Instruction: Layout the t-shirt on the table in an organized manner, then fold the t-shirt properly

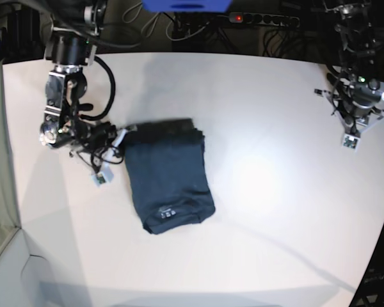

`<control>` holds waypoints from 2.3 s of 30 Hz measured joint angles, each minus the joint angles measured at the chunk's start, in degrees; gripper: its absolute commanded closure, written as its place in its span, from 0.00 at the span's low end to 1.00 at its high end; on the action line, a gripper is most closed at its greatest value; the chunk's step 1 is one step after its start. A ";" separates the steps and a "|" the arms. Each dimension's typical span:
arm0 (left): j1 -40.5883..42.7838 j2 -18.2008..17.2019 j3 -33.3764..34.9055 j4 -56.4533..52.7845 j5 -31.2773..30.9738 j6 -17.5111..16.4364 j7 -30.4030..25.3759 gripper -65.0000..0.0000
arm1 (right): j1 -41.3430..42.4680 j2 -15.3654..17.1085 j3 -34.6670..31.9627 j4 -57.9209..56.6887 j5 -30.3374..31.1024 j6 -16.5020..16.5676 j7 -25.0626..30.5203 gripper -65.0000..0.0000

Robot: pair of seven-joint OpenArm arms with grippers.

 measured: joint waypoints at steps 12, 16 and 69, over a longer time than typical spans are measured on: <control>0.42 0.31 -4.85 0.04 0.66 -10.78 0.24 1.00 | -5.53 0.09 -1.92 9.33 0.39 0.44 -3.10 1.00; 4.52 0.33 -6.38 2.40 0.46 -11.30 0.46 1.00 | -9.46 1.99 1.27 12.22 -0.59 0.39 -4.68 1.00; 3.87 6.05 5.51 -90.66 0.79 5.33 -64.41 1.00 | -29.57 3.54 8.76 -54.73 -17.86 0.11 58.97 1.00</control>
